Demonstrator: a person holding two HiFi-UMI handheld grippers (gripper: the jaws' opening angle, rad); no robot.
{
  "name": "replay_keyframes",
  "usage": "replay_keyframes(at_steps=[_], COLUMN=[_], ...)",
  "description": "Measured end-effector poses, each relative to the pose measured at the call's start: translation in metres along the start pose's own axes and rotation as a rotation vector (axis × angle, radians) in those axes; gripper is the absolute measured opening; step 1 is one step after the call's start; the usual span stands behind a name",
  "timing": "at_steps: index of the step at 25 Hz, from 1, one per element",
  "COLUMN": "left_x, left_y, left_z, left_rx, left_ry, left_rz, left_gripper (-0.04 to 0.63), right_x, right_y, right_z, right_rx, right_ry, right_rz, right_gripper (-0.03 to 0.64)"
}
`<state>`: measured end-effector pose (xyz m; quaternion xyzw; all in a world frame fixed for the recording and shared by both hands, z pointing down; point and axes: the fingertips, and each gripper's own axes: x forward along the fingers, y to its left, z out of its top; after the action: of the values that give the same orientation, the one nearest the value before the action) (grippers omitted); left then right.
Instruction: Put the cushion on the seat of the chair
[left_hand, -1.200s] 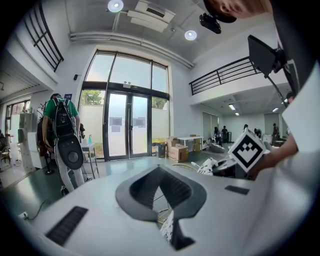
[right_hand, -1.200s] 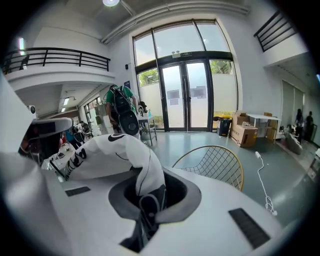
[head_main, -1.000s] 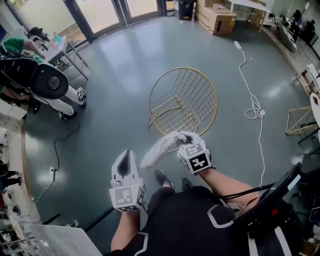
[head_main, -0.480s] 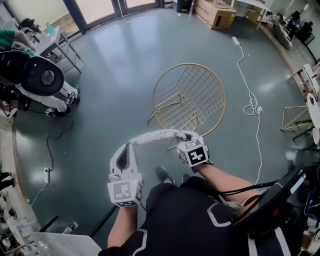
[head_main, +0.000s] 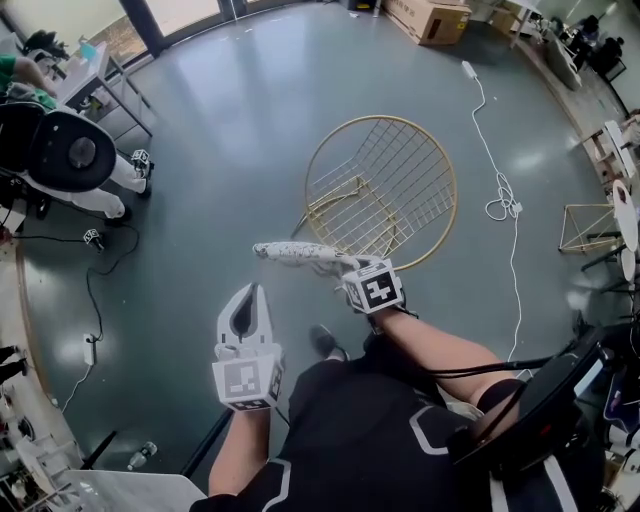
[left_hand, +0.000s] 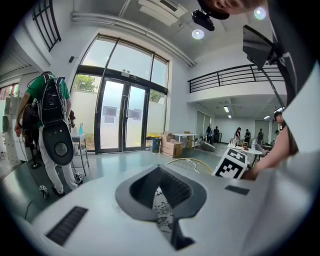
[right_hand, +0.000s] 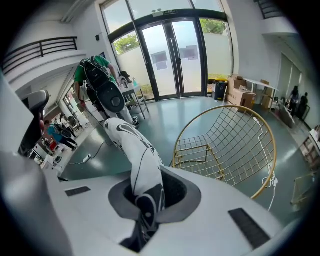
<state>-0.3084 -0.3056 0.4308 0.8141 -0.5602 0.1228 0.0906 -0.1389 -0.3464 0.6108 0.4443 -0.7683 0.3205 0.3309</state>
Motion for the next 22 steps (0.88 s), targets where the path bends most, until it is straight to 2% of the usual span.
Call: replay_keyframes(at_steps=[6, 14, 22], left_x=[0.018, 0.058, 0.1], left_y=[-0.007, -0.02, -0.037], left_z=[-0.005, -0.001, 0.0], left_rx=[0.008, 0.025, -0.004], left_ry=[0.044, 0.101, 0.148], left_rz=[0.018, 0.049, 0.059], left_gripper=[0.009, 0.009, 0.009], right_x=[0.034, 0.079, 0.12], right_y=[-0.019, -0.061, -0.116], right_z=[-0.003, 0.014, 0.024], right_rx=[0.032, 0.086, 0.149], right_ry=[0.05, 0.097, 0.133], right_rz=[0.026, 0.058, 0.038], right_gripper=[0.018, 0.018, 0.018])
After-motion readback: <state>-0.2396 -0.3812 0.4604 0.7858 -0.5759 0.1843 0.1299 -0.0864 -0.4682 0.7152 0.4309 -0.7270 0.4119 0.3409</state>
